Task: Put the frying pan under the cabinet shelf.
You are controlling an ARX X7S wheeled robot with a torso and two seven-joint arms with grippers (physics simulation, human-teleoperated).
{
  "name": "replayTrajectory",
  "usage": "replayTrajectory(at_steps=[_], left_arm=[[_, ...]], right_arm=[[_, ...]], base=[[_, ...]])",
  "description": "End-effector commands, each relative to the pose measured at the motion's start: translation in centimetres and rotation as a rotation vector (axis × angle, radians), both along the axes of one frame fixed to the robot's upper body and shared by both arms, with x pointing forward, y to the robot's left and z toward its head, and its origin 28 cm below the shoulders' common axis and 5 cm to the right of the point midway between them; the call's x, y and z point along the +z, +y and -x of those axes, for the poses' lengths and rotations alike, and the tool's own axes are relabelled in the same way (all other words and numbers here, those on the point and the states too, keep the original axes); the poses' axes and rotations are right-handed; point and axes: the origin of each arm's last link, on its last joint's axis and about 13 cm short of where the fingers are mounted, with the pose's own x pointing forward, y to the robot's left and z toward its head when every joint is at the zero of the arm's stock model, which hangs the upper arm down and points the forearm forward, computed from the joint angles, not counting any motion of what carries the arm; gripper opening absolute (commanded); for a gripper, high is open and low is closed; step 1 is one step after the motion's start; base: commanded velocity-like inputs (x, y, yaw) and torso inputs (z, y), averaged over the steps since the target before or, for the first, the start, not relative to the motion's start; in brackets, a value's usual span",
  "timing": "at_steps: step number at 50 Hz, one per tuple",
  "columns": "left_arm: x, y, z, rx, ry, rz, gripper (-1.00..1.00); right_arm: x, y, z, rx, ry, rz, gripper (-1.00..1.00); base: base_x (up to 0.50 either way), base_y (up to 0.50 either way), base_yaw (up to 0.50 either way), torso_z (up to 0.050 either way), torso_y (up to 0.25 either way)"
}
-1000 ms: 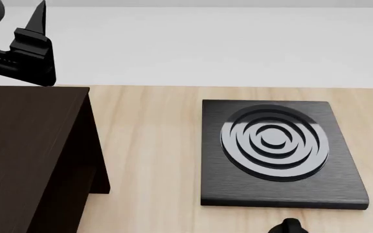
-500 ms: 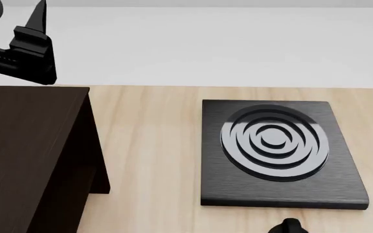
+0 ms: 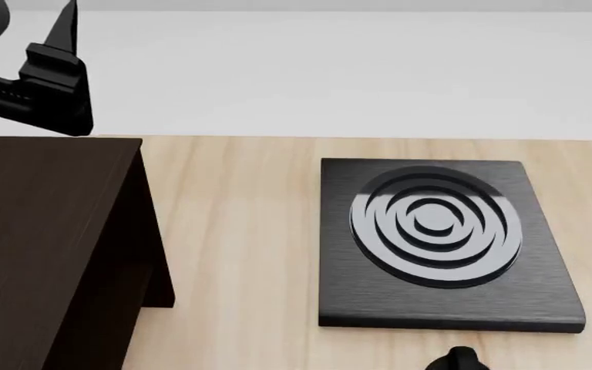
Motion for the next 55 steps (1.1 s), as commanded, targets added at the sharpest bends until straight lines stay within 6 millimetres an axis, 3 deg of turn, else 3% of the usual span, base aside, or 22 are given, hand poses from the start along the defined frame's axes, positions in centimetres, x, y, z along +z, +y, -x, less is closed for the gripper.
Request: replayTrajectory(at_steps=[1,12,39,55], left_arm=[[-1.4,0.4,-0.1,0.018,0.061,-0.017,1.0],[-1.2,0.2,0.0,0.016,0.058,-0.021,1.0],[-0.9,-0.8,0.0,0.006,0.059,-0.04,1.0],[-0.3,-2.0,0.0,-0.004,0.052,-0.065,1.0]], right_arm=[[-0.8,-0.7,0.8,-0.031,0.007,-0.022,1.0],[-1.7,-1.6,2.0,-0.075,0.012,-0.053,1.0],[-4.0,-2.4,2.5,-0.09,0.019,-0.11,1.0],[-5.1,-3.8,3.8,-0.129,-0.001,-0.144,1.0]], base=[[0.0,0.0,0.0,0.0,0.0],[0.0,0.0,0.0,0.0,0.0],[0.0,0.0,0.0,0.0,0.0],[0.0,0.0,0.0,0.0,0.0]])
